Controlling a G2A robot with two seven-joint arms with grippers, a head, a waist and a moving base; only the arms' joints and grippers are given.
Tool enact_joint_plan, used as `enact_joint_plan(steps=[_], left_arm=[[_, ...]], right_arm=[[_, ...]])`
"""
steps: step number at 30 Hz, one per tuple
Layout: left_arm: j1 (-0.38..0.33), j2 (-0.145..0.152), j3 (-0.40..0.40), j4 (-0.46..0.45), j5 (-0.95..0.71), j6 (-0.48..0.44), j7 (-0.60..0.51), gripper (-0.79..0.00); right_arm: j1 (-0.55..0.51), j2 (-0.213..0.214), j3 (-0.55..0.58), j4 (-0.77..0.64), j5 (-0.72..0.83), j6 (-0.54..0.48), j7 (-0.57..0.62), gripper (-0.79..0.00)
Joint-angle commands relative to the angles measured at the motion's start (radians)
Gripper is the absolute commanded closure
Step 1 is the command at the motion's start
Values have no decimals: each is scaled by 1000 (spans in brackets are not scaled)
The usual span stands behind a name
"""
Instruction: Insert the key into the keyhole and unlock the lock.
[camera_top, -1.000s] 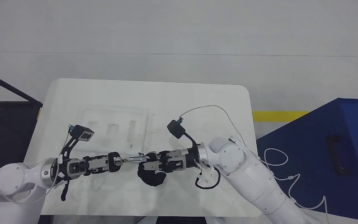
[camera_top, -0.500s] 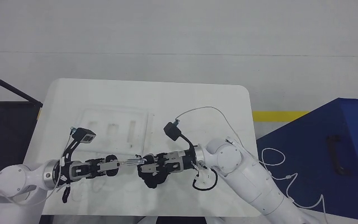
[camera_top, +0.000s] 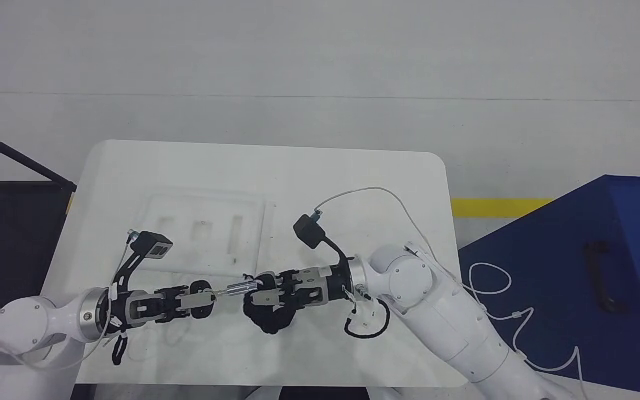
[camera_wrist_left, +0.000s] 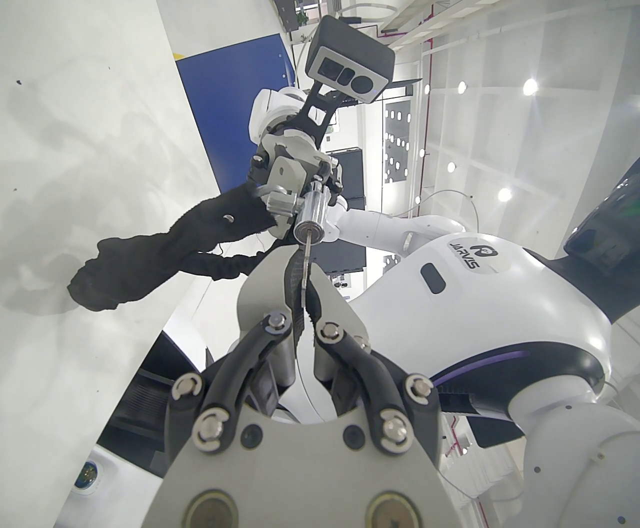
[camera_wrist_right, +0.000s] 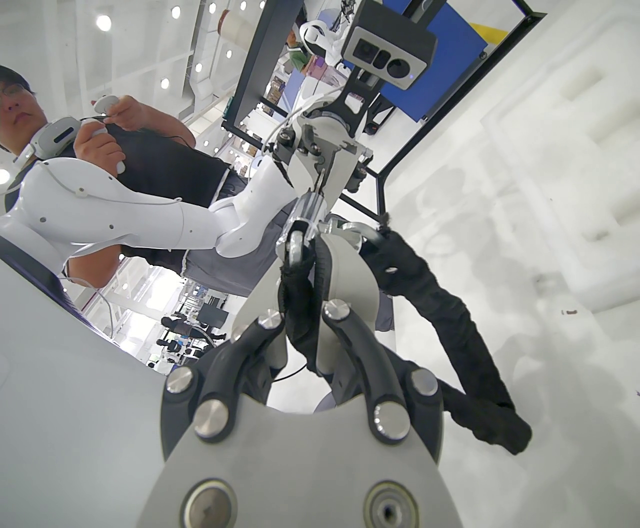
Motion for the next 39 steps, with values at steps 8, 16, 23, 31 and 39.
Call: enact_joint_plan(steps=[8,16,23,31,39], left_arm=[[0,0,0,0,0,0,0,0],[0,0,0,0,0,0,0,0],[0,0,0,0,0,0,0,0],[0,0,0,0,0,0,0,0],[-9,-3,10,-15,28,-39,52,0]], right_arm=[[0,0,0,0,0,0,0,0],[0,0,0,0,0,0,0,0],[0,0,0,0,0,0,0,0],[0,0,0,0,0,0,0,0],[-22,2,3,-25,-6,32,-19,0]])
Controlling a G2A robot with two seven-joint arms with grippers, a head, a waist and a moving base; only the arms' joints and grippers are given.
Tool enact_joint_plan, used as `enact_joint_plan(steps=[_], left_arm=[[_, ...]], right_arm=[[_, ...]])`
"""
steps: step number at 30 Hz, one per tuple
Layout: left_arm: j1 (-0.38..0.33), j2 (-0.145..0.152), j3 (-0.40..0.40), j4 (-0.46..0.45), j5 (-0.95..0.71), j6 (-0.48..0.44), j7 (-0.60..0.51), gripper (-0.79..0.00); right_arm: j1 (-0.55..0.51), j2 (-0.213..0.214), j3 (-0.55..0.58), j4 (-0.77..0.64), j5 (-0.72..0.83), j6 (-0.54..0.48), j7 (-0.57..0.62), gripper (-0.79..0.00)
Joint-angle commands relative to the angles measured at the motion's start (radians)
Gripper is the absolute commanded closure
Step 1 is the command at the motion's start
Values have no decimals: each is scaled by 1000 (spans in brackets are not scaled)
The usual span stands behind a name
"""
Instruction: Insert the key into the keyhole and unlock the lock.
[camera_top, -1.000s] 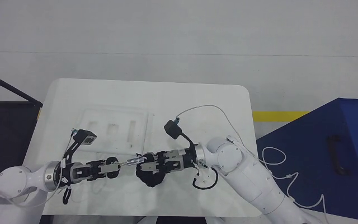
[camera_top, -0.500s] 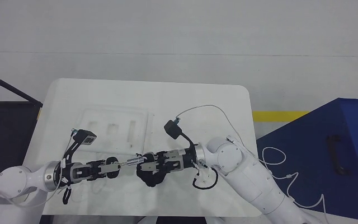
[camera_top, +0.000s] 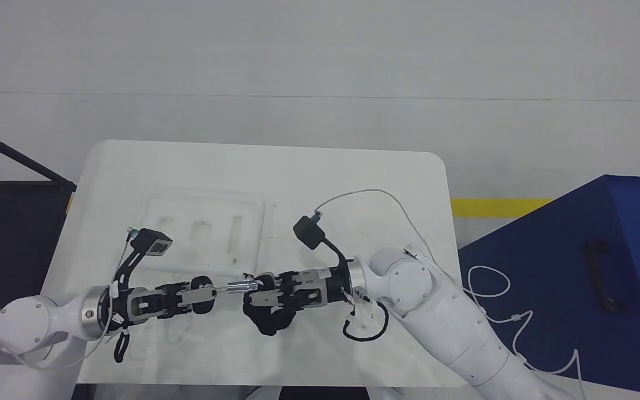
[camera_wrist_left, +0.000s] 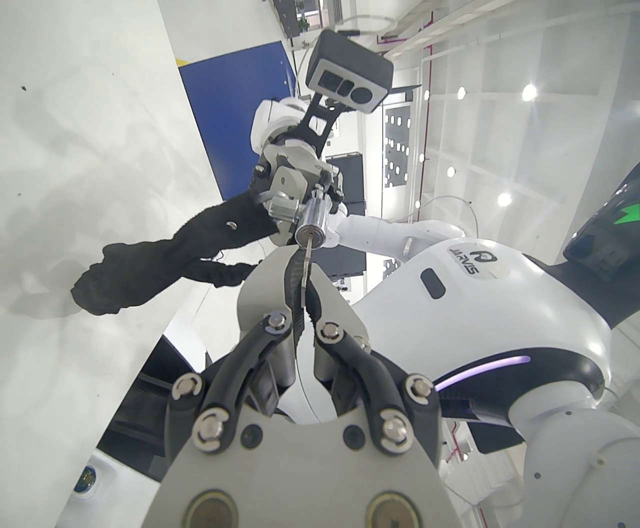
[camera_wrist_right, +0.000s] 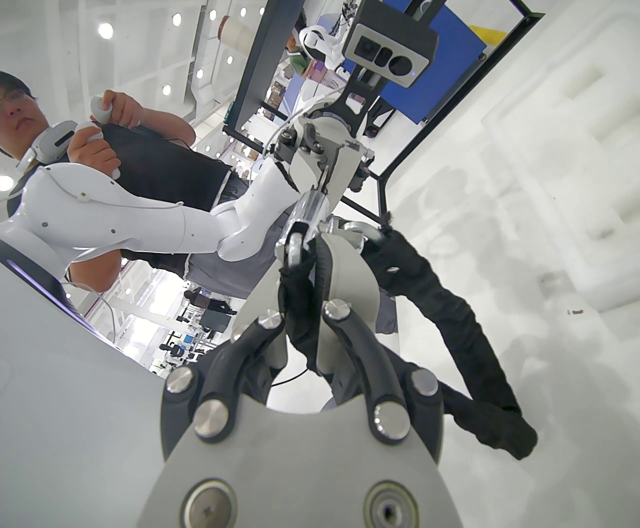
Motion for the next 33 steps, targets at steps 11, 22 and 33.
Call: enact_joint_plan(steps=[11,22,33], left_arm=[[55,1,15,-130,214,-330,197,0],[64,3,19,-133,237,-350,218,0],[87,-4,22,-159,393,-445,322,0]], right_arm=[[-14,5,28,-18,7,29,-14,0],[-14,5,28,-18,7,29,-14,0],[-49,13,53,-55,-17,47,-46,0]])
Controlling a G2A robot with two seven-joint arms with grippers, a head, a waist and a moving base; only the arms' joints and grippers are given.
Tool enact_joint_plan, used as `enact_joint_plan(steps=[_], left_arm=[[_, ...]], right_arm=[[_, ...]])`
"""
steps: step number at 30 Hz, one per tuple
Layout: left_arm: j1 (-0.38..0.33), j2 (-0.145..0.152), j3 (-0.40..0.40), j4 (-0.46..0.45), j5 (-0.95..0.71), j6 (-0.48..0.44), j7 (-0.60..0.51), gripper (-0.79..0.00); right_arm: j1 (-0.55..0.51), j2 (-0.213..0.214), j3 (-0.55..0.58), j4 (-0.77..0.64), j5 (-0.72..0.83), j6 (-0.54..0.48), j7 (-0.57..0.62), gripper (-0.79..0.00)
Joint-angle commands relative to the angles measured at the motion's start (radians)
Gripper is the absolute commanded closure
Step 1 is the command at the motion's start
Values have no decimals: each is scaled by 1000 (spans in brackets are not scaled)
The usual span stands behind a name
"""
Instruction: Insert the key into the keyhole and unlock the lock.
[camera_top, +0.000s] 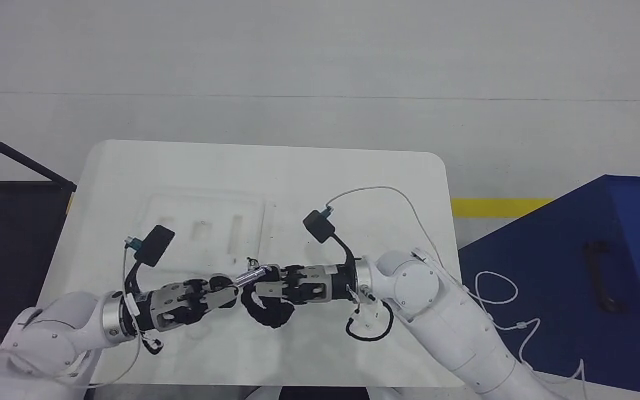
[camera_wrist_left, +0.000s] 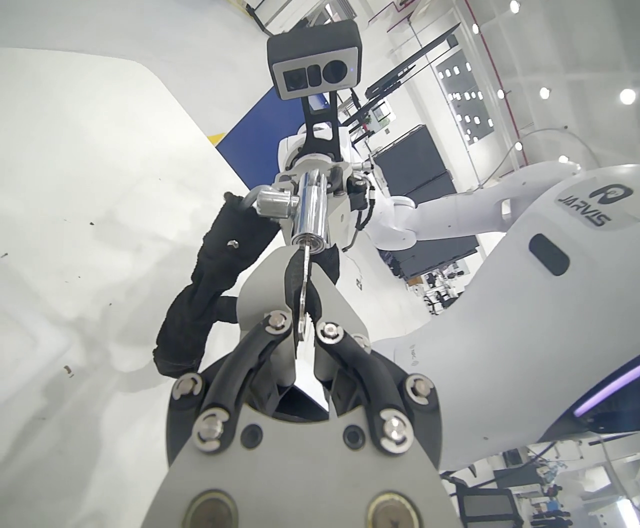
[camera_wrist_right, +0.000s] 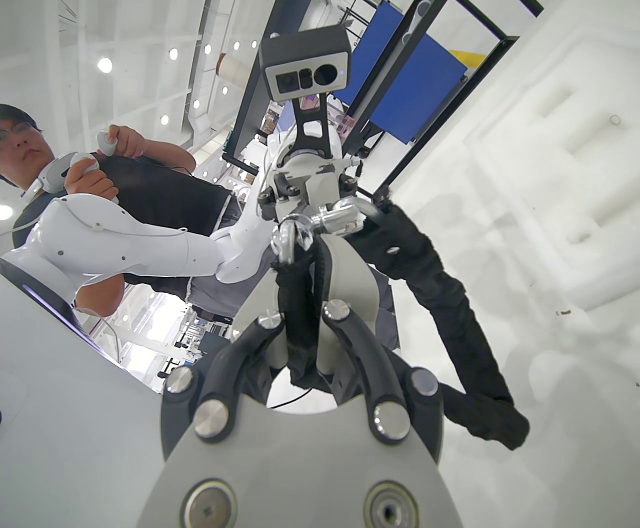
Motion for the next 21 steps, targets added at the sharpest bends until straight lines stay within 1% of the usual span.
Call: enact_joint_plan(steps=[1,9,14,17,21], left_arm=[[13,-3,0,-3,41,-31,37,0],[47,-17,-23,-16,203,-191,211,0],[63,-31,-43,-21,357,-289,341,0],[69,-41,-51,-52,474,-296,409,0],[71,-42,-49,-55,487,-296,414,0]], right_arm=[[-4,1,5,-3,0,0,-1,0],[-13,3,10,-4,9,7,0,0],[-14,2,6,0,19,11,4,0],[-16,1,6,0,20,10,-1,0],[-16,1,4,-1,20,8,2,0]])
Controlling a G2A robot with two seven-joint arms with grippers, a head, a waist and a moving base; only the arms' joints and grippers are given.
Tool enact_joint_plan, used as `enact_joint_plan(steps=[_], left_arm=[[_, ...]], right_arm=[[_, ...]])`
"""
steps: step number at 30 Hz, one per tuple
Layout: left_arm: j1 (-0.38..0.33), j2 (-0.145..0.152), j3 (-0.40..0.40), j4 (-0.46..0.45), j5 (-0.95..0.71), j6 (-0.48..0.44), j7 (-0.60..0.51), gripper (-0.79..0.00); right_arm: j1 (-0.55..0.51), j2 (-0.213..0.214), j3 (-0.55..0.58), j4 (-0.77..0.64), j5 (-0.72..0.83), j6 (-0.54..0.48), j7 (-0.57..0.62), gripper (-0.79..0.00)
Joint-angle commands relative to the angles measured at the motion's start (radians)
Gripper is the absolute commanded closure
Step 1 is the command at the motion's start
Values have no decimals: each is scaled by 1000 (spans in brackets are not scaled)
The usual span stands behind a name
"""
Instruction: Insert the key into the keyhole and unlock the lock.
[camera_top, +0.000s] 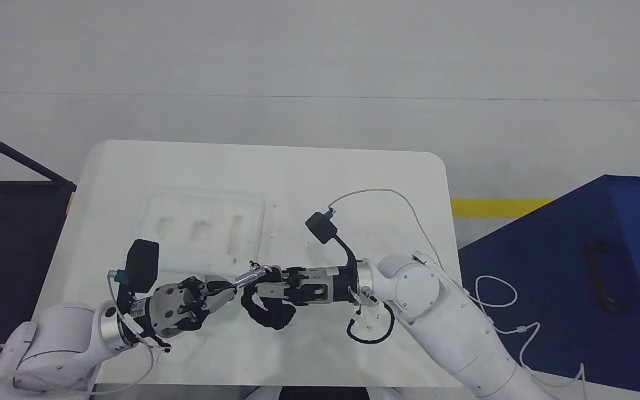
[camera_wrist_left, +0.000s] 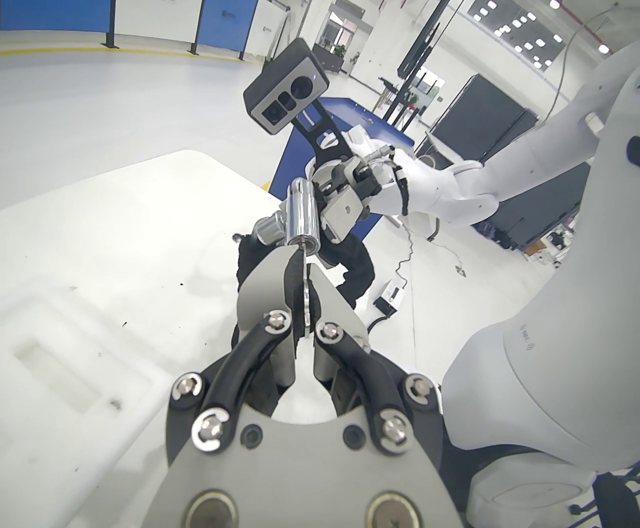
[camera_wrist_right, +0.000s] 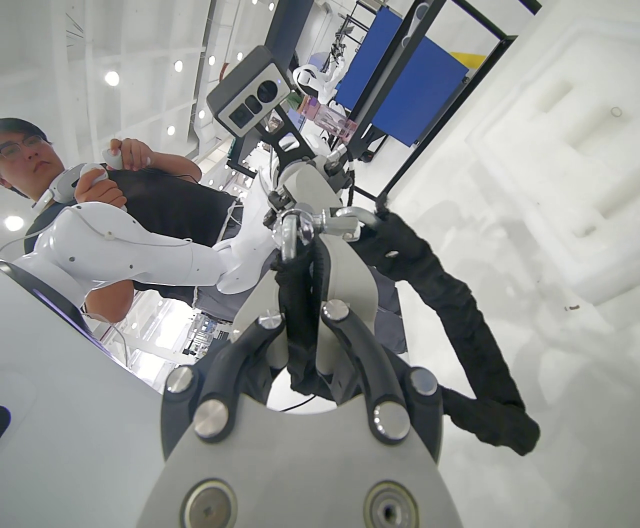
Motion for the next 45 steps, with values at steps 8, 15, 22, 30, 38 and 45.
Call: enact_joint_plan(steps=[8,15,22,30,38,45], left_arm=[[-6,0,-1,-7,4,5,8,0],[-8,-22,-22,-73,308,0,214,0],[19,-55,-22,-103,773,0,603,0],[63,-76,11,-108,1260,113,1041,0],[119,-72,53,-64,1621,340,1394,0],[128,-68,62,-26,1618,347,1436,-166]], right_arm=[[-18,3,15,-19,-14,29,-32,0],[-48,13,48,-53,0,47,-25,0],[-58,18,58,-68,10,61,-10,0],[-65,20,69,-66,35,58,-6,0],[-71,21,67,-60,49,60,0,0],[-65,17,53,-44,53,68,2,0]])
